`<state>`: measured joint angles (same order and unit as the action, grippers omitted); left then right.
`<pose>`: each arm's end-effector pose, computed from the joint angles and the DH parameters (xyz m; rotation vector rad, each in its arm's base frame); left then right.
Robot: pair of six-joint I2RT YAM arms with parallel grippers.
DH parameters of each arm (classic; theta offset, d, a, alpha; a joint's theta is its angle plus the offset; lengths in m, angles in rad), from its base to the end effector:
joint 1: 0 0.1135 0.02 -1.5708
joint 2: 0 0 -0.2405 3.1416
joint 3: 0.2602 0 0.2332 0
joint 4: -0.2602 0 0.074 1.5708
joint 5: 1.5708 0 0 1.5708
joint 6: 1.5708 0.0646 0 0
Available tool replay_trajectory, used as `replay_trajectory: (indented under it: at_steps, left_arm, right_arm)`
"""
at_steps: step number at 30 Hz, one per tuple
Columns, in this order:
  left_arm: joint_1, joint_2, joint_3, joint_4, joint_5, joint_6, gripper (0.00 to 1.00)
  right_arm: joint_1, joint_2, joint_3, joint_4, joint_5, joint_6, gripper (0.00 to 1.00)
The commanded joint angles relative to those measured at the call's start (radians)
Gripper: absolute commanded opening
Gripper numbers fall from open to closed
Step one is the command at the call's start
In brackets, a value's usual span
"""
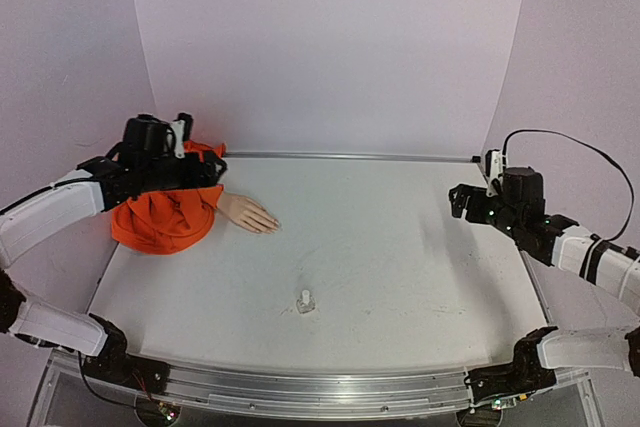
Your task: Paint the nails
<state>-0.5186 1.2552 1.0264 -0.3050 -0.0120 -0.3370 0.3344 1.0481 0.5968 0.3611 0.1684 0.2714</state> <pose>0.2590 -0.1469 0.2789 0.1872 2.1364 -0.4959 0.2548 0.0771 0.2652 0.0759 1.6678 0.3196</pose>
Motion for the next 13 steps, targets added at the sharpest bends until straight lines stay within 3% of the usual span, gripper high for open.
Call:
replay_trajectory:
  at_steps: [1,6,13]
  left_arm:
    - [0.185,-0.136,-0.08,0.023,0.062,0.04,0.95]
    - [0.221,-0.238,-0.1,0.0,-0.02,0.069,0.96]
    - [0.223,-0.251,-0.11,-0.009,-0.016,0.071,0.97]
  right_arm:
    - [-0.049,-0.08,0.004,0.032,-0.038,-0.011,0.98]
    - [-0.049,-0.125,0.038,0.024,0.024,-0.055,0.98]
    - [-0.048,-0.218,0.003,0.066,0.014,-0.069,0.98]
